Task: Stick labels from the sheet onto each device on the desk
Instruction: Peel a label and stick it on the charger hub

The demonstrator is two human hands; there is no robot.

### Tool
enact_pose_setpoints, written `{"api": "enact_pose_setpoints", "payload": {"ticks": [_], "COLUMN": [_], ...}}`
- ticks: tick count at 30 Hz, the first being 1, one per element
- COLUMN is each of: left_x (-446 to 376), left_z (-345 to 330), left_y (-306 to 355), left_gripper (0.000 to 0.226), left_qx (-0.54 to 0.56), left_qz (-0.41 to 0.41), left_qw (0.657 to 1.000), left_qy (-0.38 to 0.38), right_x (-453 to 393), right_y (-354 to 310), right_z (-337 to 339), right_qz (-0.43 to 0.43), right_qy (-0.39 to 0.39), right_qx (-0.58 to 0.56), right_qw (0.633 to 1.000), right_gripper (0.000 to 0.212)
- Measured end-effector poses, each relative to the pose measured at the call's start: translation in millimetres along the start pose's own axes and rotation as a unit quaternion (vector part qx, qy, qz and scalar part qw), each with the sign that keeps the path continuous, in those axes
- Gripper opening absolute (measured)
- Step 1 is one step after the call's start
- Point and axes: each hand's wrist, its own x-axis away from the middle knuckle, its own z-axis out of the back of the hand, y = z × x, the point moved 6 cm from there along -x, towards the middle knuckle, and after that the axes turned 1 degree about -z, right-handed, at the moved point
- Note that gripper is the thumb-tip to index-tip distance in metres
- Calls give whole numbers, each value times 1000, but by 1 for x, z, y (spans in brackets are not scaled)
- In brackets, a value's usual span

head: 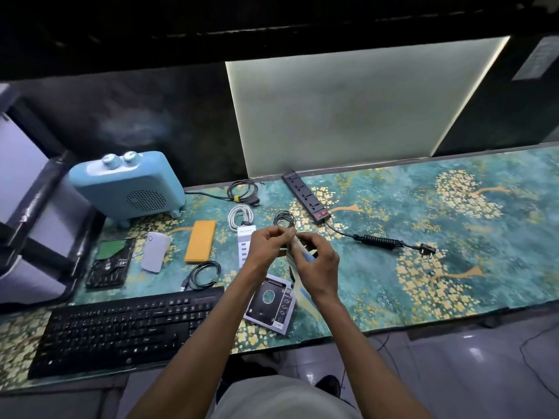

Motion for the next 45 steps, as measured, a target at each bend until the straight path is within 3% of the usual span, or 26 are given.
{"api": "enact_pose_setpoints", "payload": {"ticks": [12, 16, 21, 26, 31, 35, 39, 42, 45], "left_x": [-23, -29, -39, -40, -32, -30, -51, -68, -80], "left_z": [39, 41, 33, 96, 143, 202, 246, 258, 256], "left_y": [6, -18, -49, -63, -55, -46, -40, -42, -40], "left_gripper": [17, 18, 12, 14, 15, 11, 55, 91, 100], "left_qx": [-33, 24, 174, -29, -223, -371, -540, -583, -593], "left_qz": [-33, 46, 155, 161, 117, 78, 94, 148, 148], "left_qw": [999, 998, 968, 959, 948, 886, 801, 776, 777], "left_qy": [-29, 22, 91, 233, 196, 268, 241, 190, 153], "right_x": [-17, -17, -20, -25, -22, -18, -17, -18, -20], "right_y": [-9, -5, -17, -29, -36, -32, -30, -28, -26], "right_z": [-33, -24, -28, -52, -110, -154, -177, -188, -193], "right_qz": [-65, -93, -69, -64, -90, -126, -151, -200, -236], "right_qy": [34, 130, 99, 91, 5, -87, -157, -181, -182], "right_qx": [-37, -35, -47, -19, -46, -47, -32, -55, -87], "right_qw": [997, 987, 992, 994, 995, 987, 975, 961, 951], "right_gripper": [5, 5, 10, 11, 2, 8, 13, 10, 6]}}
